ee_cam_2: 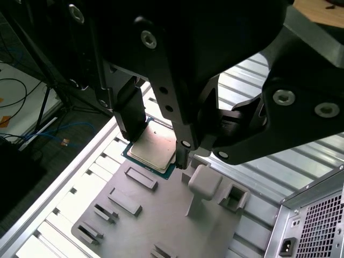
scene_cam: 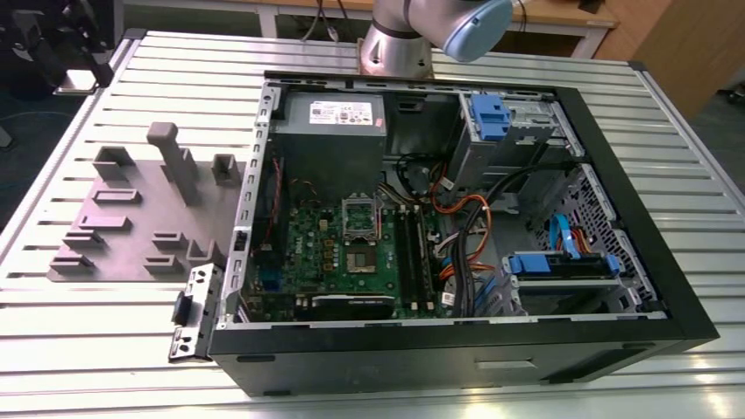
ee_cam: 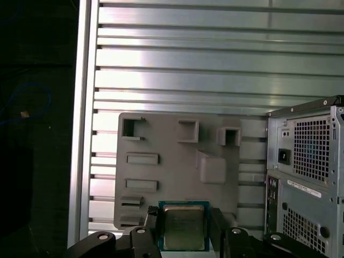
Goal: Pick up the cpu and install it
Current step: 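Pick up the cpu and move it towards the insertion slot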
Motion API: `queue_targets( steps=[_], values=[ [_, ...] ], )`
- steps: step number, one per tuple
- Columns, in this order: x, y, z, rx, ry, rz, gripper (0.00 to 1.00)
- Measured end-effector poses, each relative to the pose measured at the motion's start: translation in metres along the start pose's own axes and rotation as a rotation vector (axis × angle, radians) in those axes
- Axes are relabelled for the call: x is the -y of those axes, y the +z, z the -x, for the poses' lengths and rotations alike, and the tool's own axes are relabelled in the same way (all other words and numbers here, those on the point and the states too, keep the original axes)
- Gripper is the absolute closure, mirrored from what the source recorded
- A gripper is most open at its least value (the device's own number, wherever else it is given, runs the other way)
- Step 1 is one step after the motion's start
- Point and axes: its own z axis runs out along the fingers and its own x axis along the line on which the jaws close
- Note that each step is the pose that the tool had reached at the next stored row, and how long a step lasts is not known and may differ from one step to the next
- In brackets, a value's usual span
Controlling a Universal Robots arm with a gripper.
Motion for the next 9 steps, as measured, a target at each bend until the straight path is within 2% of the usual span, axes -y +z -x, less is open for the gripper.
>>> queue_targets(
  steps=[9],
  values=[
    [0.0001, -0.0001, 0.0049, 0.0000, 0.000, 0.0000, 0.53]
  ],
)
